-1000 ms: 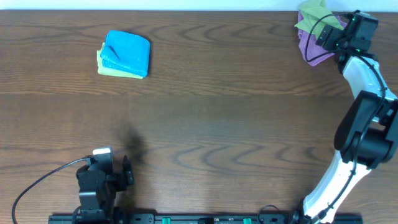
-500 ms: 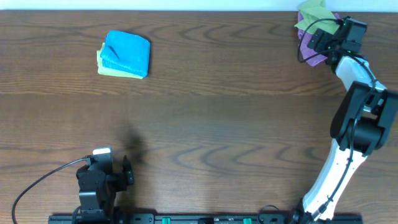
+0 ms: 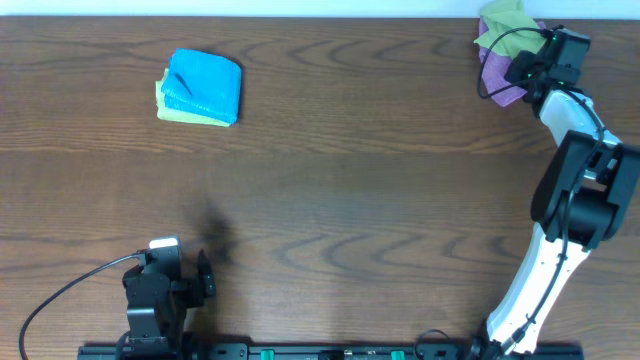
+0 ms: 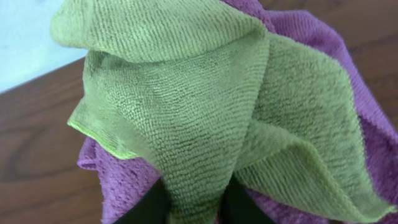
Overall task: Fold the cloth
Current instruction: 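Reach the right gripper to the green cloth atop the purple cloth and grasp it, then lift the green cloth with the right gripper and drag it to table center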
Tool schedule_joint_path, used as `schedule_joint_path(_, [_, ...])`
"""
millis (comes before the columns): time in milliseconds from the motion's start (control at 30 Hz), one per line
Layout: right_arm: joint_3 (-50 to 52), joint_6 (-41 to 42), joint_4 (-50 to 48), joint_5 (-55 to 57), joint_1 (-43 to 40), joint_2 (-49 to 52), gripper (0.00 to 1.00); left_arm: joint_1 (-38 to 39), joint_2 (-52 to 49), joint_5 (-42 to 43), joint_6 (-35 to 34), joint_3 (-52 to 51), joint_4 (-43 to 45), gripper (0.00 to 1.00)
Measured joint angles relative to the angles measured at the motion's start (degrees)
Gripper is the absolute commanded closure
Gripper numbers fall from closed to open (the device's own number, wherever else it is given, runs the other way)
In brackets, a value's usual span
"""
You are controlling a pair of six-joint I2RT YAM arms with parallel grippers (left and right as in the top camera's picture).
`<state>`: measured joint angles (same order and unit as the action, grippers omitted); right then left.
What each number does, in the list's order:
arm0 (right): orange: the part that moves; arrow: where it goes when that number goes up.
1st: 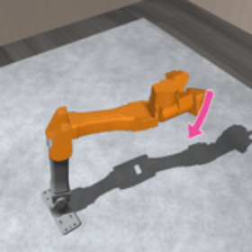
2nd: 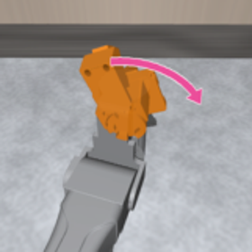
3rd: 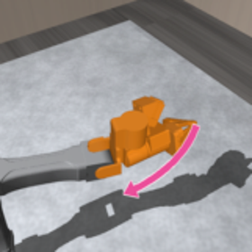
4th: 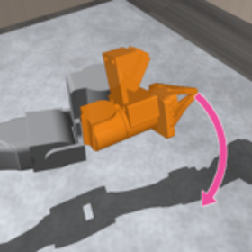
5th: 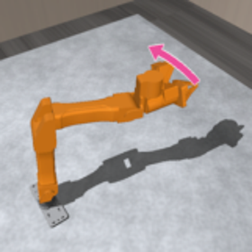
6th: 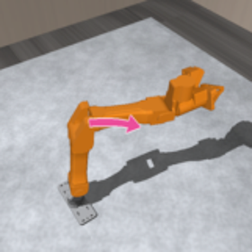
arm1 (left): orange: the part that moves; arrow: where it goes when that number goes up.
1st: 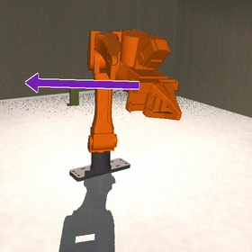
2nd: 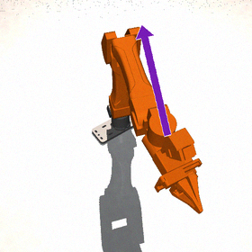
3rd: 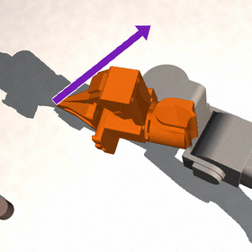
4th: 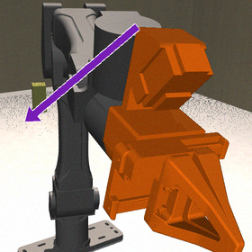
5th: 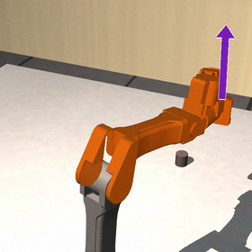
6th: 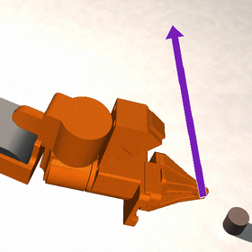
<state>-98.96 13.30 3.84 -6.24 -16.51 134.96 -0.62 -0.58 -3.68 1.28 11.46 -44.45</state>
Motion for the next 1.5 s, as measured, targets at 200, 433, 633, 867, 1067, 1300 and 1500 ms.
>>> schedule_joint_path(200, [-1.07,-0.11,1.18,-3.23,0.00,0.00,0.99,0.00,0.00,-0.02,0.00,0.00,0.00,0.05])
schedule_joint_path(433, [-1.18,-1.55,6.58,-4.85,0.15,-3.96,0.99,0.00,0.00,-0.02,0.00,0.00,0.00,0.05])
schedule_joint_path(633, [-1.22,-4.48,14.91,-5.40,1.49,-16.26,0.99,0.00,0.00,-0.02,0.00,0.00,0.00,0.05])
schedule_joint_path(867, [-1.55,-8.13,24.70,-5.66,6.86,-28.76,0.99,0.00,0.00,-0.02,0.00,0.00,0.00,0.05])
schedule_joint_path(1067, [-1.57,-9.70,36.85,-5.77,13.60,-35.69,0.99,0.00,0.00,-0.02,0.00,0.00,0.00,0.05])
schedule_joint_path(1300, [-1.60,-10.40,53.07,-5.79,20.72,-45.57,0.99,0.00,0.00,-0.02,0.00,0.00,0.00,0.05])
schedule_joint_path(1500, [-1.62,-10.82,61.31,-5.86,29.35,-51.04,0.99,0.00,0.00,-0.02,0.00,0.00,0.00,0.05])
